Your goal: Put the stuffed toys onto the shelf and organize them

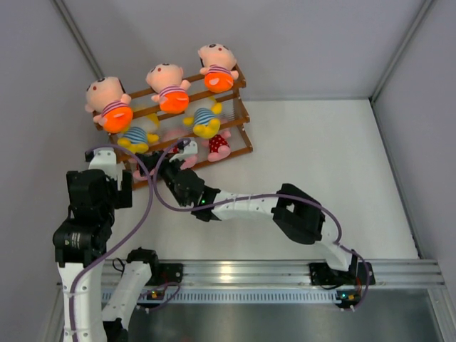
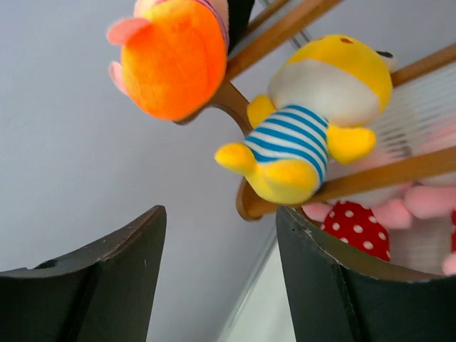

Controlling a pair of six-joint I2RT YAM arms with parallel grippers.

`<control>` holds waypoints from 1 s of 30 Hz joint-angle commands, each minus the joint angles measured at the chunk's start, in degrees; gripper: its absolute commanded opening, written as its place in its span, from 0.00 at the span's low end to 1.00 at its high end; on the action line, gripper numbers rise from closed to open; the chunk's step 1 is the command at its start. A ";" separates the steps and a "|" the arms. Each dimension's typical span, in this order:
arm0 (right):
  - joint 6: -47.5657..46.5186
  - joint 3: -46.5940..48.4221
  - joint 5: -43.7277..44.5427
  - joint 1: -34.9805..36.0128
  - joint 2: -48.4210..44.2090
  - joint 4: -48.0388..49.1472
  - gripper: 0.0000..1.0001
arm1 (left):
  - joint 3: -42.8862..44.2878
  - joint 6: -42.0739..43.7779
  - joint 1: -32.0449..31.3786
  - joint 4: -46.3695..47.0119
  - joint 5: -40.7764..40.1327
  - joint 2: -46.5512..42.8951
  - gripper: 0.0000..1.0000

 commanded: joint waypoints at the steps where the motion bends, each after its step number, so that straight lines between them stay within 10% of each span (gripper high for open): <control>1: -1.92 7.73 -1.14 -1.63 3.58 -3.23 0.63 | 1.28 0.25 0.11 2.75 -0.64 0.43 0.98; 16: 2.56 21.80 -1.84 -4.09 13.43 -13.97 0.52 | 1.64 0.69 0.02 2.57 0.76 0.25 0.98; 25: 3.72 16.56 -3.16 -6.90 10.90 -12.23 0.00 | 1.55 0.78 0.02 2.57 0.59 0.43 0.98; 30: -4.01 11.53 -4.91 -7.43 6.86 -7.91 0.00 | 1.37 0.87 0.02 2.57 1.12 0.52 0.98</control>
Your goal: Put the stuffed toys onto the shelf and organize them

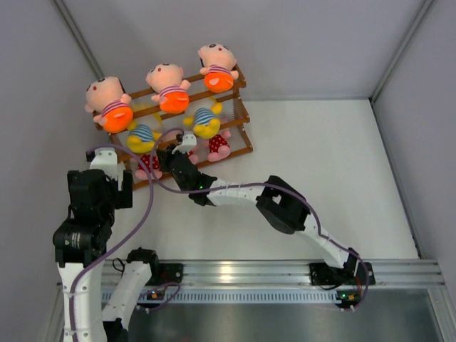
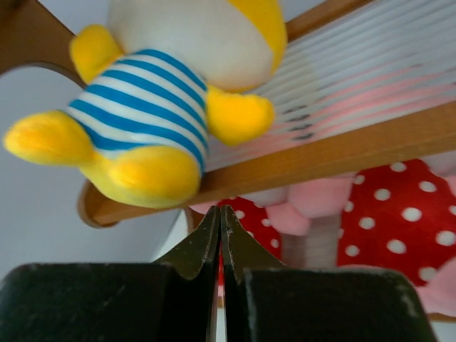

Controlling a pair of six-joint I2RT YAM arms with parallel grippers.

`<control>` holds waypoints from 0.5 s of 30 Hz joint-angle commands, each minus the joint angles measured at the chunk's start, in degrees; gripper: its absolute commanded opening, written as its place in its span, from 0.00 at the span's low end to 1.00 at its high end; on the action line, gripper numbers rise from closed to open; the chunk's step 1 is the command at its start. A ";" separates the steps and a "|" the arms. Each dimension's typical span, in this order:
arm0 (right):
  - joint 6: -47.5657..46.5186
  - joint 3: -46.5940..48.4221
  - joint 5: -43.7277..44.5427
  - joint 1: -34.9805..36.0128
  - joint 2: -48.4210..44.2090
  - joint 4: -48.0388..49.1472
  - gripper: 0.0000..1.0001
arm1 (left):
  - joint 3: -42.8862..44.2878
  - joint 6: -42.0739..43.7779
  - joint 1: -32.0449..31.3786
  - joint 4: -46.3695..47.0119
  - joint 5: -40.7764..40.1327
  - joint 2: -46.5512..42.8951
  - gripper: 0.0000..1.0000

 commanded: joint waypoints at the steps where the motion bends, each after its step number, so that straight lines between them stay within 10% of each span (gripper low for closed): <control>1: -5.75 -3.44 -2.14 -0.57 -6.81 5.49 0.00 | 1.37 0.26 0.02 2.59 0.42 0.43 0.98; 11: -9.69 -10.58 -15.03 -3.90 -12.09 10.41 0.02 | 0.94 0.26 0.02 2.59 0.86 0.43 0.98; 13: -10.67 -8.74 -17.95 -3.64 -10.69 12.52 0.32 | 0.93 0.08 0.02 2.68 1.29 0.52 0.98; 15: -10.76 -6.63 -19.72 -3.21 -8.41 12.70 0.41 | 0.93 0.17 0.02 2.68 1.21 0.52 0.98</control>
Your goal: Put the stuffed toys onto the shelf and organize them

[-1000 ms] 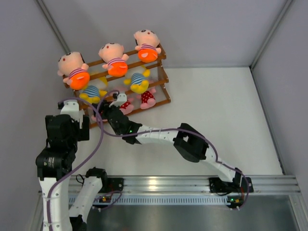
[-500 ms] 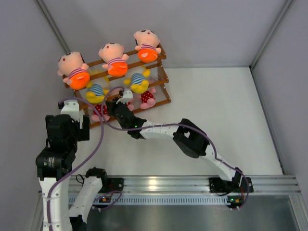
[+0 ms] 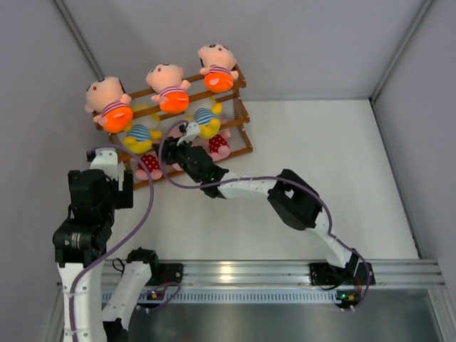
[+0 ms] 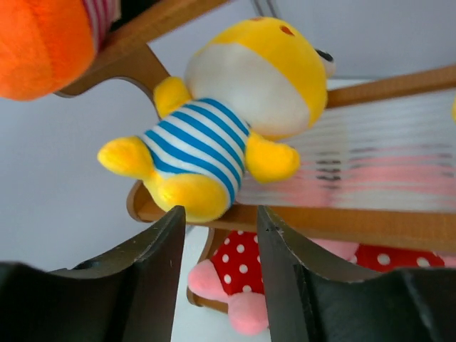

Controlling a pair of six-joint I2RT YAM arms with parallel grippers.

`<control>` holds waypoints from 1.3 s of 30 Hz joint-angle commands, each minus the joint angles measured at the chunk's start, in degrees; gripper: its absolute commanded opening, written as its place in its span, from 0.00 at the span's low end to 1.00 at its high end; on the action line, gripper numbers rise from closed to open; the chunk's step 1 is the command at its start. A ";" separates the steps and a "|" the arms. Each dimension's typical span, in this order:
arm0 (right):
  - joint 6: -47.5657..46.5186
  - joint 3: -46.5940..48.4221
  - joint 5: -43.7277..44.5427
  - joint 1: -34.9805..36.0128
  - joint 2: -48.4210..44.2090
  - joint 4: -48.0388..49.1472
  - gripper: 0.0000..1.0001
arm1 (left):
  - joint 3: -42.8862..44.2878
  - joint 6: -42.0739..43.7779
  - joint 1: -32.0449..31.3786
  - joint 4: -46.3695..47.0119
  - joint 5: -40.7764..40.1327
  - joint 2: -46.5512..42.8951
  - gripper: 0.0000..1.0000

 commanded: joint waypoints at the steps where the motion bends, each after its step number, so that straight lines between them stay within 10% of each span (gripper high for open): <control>1: -1.96 6.59 -6.28 0.25 0.19 3.55 0.47 | 0.93 0.08 0.02 2.57 0.18 0.52 0.98; 17: 3.85 18.13 -2.24 -0.10 9.07 -6.57 0.53 | 0.49 0.52 0.02 2.57 0.71 0.25 0.98; 25: 4.29 14.98 -3.03 -0.45 7.15 -5.70 0.00 | 0.49 0.61 0.02 2.57 0.18 0.16 0.98; 39: -12.32 11.63 -20.52 -4.67 -1.83 -17.29 0.01 | 0.06 1.05 0.02 2.57 0.36 -0.19 0.98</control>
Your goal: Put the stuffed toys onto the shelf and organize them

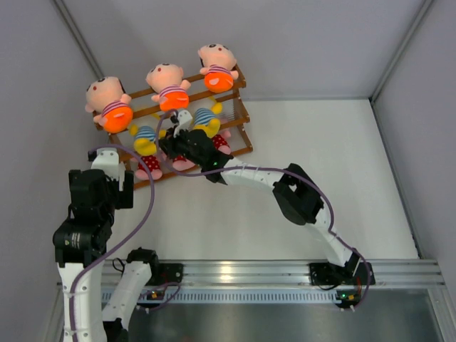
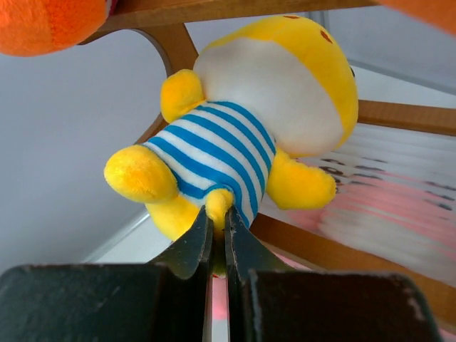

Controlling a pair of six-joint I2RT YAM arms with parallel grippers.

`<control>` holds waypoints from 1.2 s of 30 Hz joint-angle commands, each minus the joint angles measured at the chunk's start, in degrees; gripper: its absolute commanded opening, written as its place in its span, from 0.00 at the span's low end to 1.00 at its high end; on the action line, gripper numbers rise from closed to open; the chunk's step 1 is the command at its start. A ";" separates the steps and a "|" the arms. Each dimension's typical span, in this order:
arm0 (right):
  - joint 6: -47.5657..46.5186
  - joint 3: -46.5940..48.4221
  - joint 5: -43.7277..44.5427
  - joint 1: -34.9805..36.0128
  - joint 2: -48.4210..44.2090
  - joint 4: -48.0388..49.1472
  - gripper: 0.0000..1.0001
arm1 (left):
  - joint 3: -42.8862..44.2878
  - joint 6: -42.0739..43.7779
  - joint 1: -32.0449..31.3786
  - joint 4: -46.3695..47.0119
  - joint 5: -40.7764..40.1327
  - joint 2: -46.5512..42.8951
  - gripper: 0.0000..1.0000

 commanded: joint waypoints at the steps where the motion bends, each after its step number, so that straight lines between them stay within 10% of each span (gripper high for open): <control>1: -4.72 2.84 -3.54 -0.48 -3.03 -4.38 0.02 | 0.06 -0.09 0.02 2.57 -0.21 -0.19 0.98; 5: -3.93 2.41 -3.09 -0.65 -3.02 -4.11 0.25 | -0.12 0.17 0.02 2.57 -0.30 -0.28 0.98; 7: -3.67 2.14 -3.62 -0.65 -3.55 -4.37 0.58 | -0.38 0.26 0.02 2.57 -0.30 -0.36 0.98; 12: -4.28 -3.03 -3.54 -0.12 -8.11 -3.94 0.99 | -1.09 0.53 0.02 2.66 -0.48 -0.54 0.98; 19: -8.93 -14.36 -2.92 2.51 -24.08 -12.18 0.99 | -2.14 0.35 0.02 2.75 -1.18 -1.07 0.98; 27: -10.45 -26.67 12.78 1.55 -42.12 -43.53 0.99 | -11.96 1.06 0.02 5.73 -5.65 -2.38 0.98; 36: 4.40 -52.07 12.82 -24.17 -66.47 -50.87 1.00 | -27.52 -0.52 0.02 14.16 -10.32 -4.32 0.98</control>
